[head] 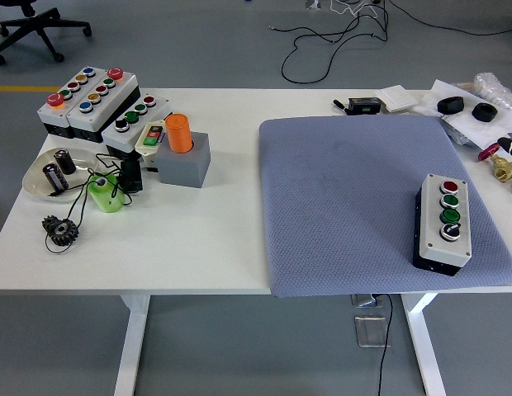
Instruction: Pick up the button,place it on the desk,press the button,press the button
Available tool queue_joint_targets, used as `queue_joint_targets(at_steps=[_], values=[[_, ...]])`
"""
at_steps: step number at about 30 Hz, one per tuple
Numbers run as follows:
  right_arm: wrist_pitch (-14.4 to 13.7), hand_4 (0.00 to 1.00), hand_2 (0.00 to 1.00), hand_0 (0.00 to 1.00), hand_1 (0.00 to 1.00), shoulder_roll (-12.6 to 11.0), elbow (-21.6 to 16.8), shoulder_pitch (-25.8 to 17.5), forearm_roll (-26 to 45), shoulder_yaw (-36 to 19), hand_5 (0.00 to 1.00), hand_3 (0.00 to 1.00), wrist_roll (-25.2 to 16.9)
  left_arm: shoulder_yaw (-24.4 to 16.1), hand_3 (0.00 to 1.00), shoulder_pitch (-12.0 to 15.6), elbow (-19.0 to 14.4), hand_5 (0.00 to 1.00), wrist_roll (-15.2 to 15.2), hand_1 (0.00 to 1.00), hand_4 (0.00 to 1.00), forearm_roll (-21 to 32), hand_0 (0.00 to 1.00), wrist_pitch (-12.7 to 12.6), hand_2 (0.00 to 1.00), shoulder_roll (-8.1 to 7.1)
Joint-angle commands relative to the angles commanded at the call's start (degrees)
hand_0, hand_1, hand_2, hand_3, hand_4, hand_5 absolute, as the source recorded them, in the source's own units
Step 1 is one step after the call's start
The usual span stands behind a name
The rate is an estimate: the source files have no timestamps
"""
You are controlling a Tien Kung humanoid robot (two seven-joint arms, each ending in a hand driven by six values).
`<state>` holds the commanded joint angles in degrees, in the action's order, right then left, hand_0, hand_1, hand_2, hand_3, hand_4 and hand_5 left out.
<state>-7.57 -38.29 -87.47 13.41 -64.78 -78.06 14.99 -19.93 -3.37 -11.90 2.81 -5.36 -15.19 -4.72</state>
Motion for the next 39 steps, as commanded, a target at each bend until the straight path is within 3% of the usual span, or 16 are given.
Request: queue_joint_targets(at_steps=[6,7,10,22,30,39], values=[[-3.17,0.896,0.989,0.895,0.912,2.1,-4.57,-2.22,-11.91,1.17,0.155,0.981,5.74,-0.82,0.608,0.76,0.07,0.998,0.02,0.658,0.37,-0.35,0.641,-0.75,0.661,0.17],[-3.7,0.947,0.998,0.907,0.927,2.64,-5.49,-2.75,-13.73,1.35,0.232,0.998,6.82,-1.03,0.603,0.89,0.07,0.998,0.0,0.65,0.367,-0.53,0.641,-0.83,0.645,0.19],[-4.68,0.947,0.998,0.907,0.927,3.86,-7.59,-3.82,-14.3,1.71,0.232,0.998,9.06,-1.72,0.603,1.09,0.05,0.998,-0.08,0.65,0.367,-0.95,0.641,-1.16,0.645,0.3],[-3.98,0.923,0.998,0.92,0.937,8.41,-12.07,-4.82,-21.41,2.89,0.216,0.998,17.93,-2.91,0.591,1.03,0.13,0.998,-0.1,0.647,0.36,-1.62,0.639,-1.81,0.624,0.25],[-5.7,0.922,0.998,0.912,0.935,12.3,-11.02,-4.99,-28.86,3.45,0.212,0.998,21.88,-3.01,0.588,0.66,0.13,0.998,-0.11,0.644,0.357,-1.92,0.636,-1.91,0.625,0.15],[-8.34,0.934,0.998,0.89,0.936,19.7,-6.14,-4.64,-37.01,4.43,0.228,0.998,21.99,-2.94,0.578,0.27,0.12,0.998,-0.12,0.633,0.353,-2.18,0.635,-2.01,0.615,0.0]])
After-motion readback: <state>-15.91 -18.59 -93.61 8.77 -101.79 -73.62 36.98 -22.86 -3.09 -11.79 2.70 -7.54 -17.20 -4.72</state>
